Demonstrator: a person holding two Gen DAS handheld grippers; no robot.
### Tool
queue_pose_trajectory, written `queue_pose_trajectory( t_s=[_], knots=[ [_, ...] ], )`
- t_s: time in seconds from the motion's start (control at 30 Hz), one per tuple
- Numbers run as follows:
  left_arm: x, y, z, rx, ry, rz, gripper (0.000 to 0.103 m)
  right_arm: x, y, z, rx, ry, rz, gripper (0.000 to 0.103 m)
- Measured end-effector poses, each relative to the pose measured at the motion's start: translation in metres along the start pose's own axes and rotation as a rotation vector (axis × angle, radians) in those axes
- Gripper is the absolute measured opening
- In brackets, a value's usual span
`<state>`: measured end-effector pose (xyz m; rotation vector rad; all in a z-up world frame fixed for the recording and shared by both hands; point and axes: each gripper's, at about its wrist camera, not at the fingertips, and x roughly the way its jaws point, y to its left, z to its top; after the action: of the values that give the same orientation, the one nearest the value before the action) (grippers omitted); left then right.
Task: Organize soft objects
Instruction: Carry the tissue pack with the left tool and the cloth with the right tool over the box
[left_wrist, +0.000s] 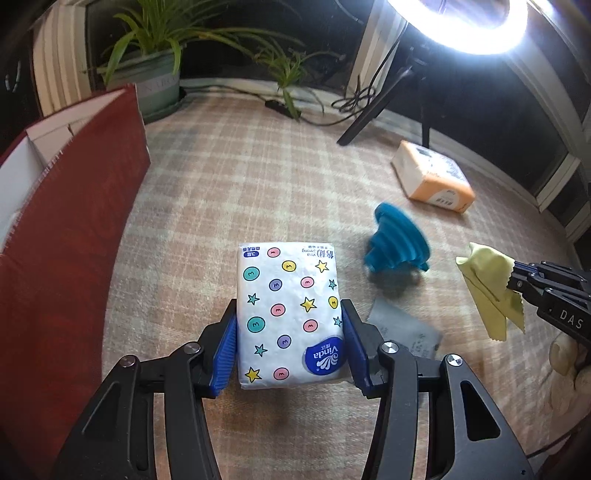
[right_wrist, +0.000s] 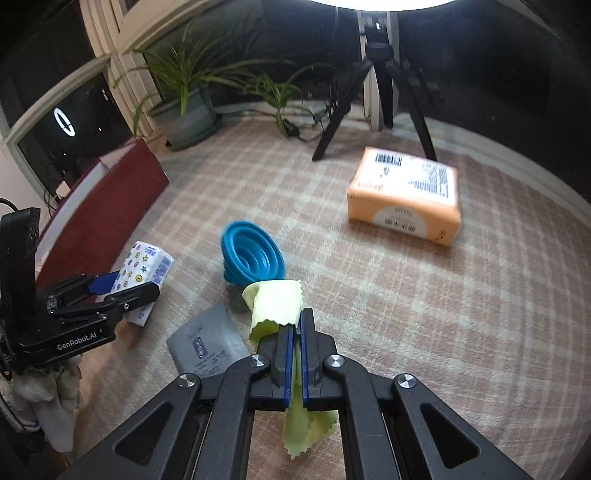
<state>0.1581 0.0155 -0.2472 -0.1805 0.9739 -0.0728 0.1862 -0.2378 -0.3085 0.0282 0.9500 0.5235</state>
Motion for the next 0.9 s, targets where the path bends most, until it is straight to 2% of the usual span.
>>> queue_pose_trajectory(
  t_s=[0.17, 0.43, 0.9],
  knots=[
    [-0.023, -0.003, 0.006, 0.002, -0.044, -0.026, 0.05, -0.022, 0.017, 0.012, -0.041, -0.051, -0.005, 0.003],
    [-0.074, 0.001, 0.015, 0.019, -0.123, -0.053, 0.05, -0.054, 0.071, 0.036, -0.156, -0.135, -0.019, 0.003],
    [-0.152, 0.05, 0.015, -0.002, -0.229, -0.021, 0.05, -0.077, 0.166, 0.066, -0.298, -0.211, 0.018, 0.003]
  ],
)
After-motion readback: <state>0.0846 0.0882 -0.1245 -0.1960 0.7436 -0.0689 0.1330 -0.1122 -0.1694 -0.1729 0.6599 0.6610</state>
